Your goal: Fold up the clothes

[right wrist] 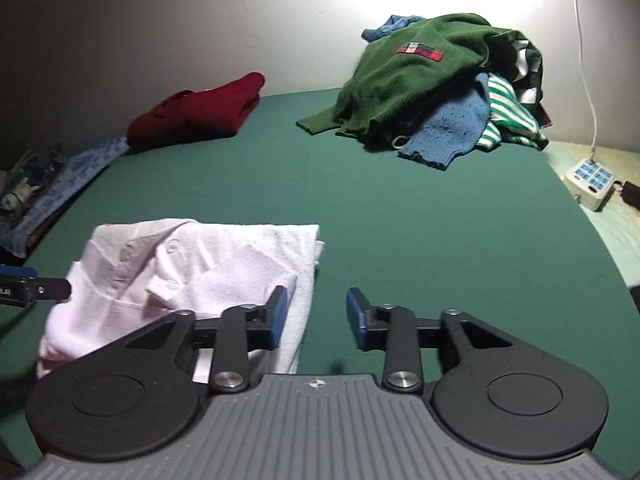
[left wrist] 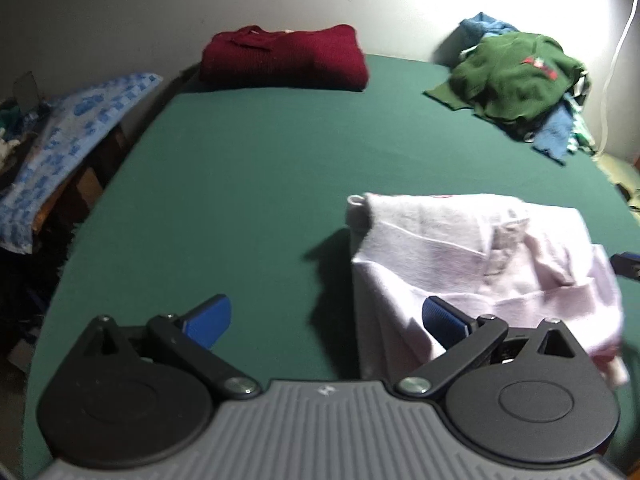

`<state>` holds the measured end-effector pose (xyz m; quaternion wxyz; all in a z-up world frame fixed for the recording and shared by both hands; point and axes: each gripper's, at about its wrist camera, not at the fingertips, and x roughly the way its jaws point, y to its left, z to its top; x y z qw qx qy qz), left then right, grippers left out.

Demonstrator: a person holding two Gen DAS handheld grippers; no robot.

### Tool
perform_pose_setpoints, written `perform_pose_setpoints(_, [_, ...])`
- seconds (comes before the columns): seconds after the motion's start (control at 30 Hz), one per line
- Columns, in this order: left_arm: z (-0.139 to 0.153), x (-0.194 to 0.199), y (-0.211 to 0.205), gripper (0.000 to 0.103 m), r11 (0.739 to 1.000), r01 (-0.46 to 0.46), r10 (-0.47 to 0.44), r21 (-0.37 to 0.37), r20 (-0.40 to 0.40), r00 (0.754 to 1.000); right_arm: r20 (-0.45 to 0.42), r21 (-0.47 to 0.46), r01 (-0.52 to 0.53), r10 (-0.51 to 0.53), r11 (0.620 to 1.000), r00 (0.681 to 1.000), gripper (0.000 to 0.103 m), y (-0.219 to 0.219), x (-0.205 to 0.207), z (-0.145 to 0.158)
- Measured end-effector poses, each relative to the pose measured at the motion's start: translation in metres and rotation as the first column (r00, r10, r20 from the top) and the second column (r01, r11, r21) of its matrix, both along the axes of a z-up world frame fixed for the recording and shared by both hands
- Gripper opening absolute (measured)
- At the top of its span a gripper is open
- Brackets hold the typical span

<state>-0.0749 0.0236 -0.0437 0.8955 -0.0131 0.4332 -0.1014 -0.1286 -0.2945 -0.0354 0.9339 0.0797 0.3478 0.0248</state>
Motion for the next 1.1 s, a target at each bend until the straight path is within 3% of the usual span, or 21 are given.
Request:
perform_pose_setpoints(0.1, [0.002,-0.004,0.006,0.102,0.996,0.047,-0.051,-0.070,-0.049,0.997,-0.054,0.060,-0.035,0.038,0.998,0.998,0.043,-0.004,-0.004,0.001])
perform_pose_setpoints(0.23, [-0.004,-0.005,0.001,0.102,0.993,0.061,-0.070,-0.099,-0.093,0.993,-0.107,0.150,-0.015,0.032,0.989,0.994,0.043,-0.008,-0.005,-0.005])
perform_pose_setpoints(0.5, [-0.017,0.005,-0.001,0.098,0.973,0.049,-0.086,-0.226,-0.157,0.984,-0.150,0.162,-0.031,0.055,0.986,0.987,0.048,0.000,0.006,-0.015])
perform_pose_setpoints(0.6, [-0.016,0.006,-0.002,0.096,0.972,0.065,-0.101,-0.228,-0.149,0.984,-0.136,0.203,-0.011,0.039,0.979,0.990,0.049,-0.006,0.002,-0.010])
perform_pose_setpoints(0.73, [-0.016,0.011,0.004,0.098,0.956,0.072,-0.123,-0.284,-0.164,0.979,-0.114,0.234,-0.037,0.066,0.971,0.991,0.063,-0.008,0.001,-0.003])
perform_pose_setpoints(0.93, [-0.016,0.016,-0.003,0.101,0.957,0.122,-0.166,-0.264,-0.152,0.974,-0.184,0.237,-0.029,0.075,0.971,0.980,0.058,0.000,0.009,-0.017])
perform_pose_setpoints(1.1, [-0.017,0.018,-0.011,0.101,0.956,0.166,-0.203,-0.242,-0.138,0.969,-0.185,0.220,-0.037,0.079,0.975,0.979,0.058,0.003,0.010,-0.020])
